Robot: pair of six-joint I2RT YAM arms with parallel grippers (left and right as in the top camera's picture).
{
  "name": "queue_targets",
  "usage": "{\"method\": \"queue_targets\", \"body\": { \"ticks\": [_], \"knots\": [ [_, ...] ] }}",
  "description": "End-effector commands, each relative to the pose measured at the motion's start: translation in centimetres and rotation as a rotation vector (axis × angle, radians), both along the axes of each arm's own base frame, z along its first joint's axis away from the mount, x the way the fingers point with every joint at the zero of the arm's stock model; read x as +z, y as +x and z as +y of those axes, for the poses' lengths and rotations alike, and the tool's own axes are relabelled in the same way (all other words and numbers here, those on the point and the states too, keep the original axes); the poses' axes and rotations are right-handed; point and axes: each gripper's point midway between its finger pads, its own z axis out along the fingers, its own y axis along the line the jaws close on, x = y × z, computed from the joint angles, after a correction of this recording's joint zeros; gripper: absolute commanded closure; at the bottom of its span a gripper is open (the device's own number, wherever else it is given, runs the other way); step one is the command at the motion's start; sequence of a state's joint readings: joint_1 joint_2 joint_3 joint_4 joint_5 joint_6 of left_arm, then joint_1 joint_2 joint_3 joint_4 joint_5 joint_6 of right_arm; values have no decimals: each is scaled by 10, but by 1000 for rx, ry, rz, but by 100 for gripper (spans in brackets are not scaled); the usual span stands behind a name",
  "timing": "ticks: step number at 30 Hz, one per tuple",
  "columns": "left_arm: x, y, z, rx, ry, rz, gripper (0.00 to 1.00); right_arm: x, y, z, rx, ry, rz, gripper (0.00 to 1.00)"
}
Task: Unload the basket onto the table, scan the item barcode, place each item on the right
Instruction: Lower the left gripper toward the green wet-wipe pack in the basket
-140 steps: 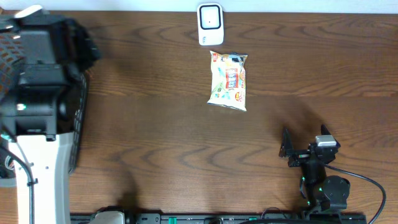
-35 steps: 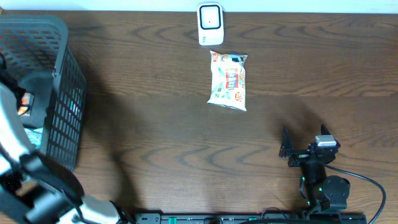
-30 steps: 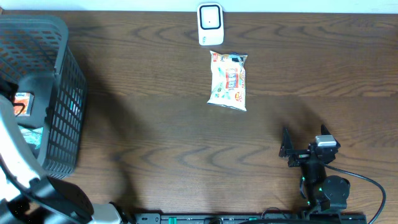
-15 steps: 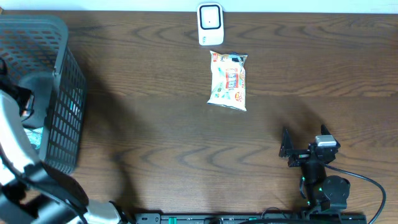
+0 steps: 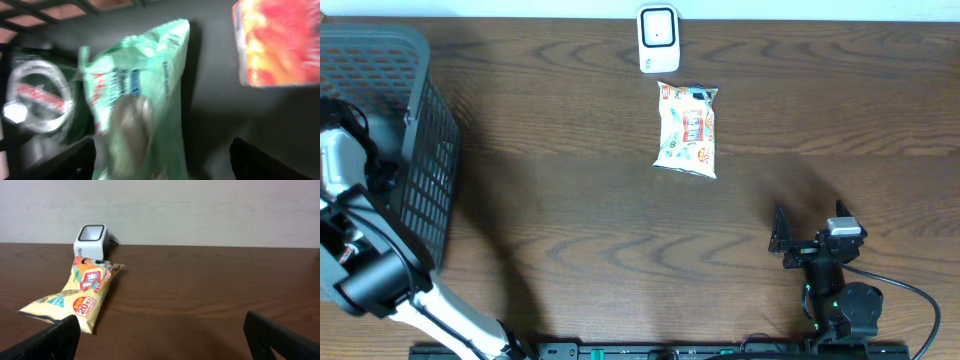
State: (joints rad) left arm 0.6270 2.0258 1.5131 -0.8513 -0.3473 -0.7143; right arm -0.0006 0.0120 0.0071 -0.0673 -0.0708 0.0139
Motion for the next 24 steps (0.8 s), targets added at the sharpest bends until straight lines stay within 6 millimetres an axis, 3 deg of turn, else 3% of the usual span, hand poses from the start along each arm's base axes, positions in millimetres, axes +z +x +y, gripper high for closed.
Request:
{"method": "queue_targets", "body": {
  "ticks": [1, 3, 7, 9, 13, 17, 24],
  "knots": [
    [-18, -10, 6, 35, 4, 51, 17, 0, 0, 2, 8, -8, -1, 1],
    [-25, -12, 6, 38, -7, 66, 28, 0, 0, 2, 8, -8, -1, 1],
    [-26, -15, 6, 41, -11, 72, 75, 0, 0, 2, 8, -8, -1, 1],
    [-25, -15, 6, 41, -14, 74, 90, 0, 0, 2, 8, -8, -1, 1],
    [-14, -16, 5, 41, -17, 78, 93, 0, 0, 2, 8, -8, -1, 1],
    [14, -13, 5, 41, 6, 27, 93, 0, 0, 2, 8, -8, -1, 1],
    [107, 0, -9, 15, 67, -249, 92, 0, 0, 2, 8, -8, -1, 1]
  ]
}}
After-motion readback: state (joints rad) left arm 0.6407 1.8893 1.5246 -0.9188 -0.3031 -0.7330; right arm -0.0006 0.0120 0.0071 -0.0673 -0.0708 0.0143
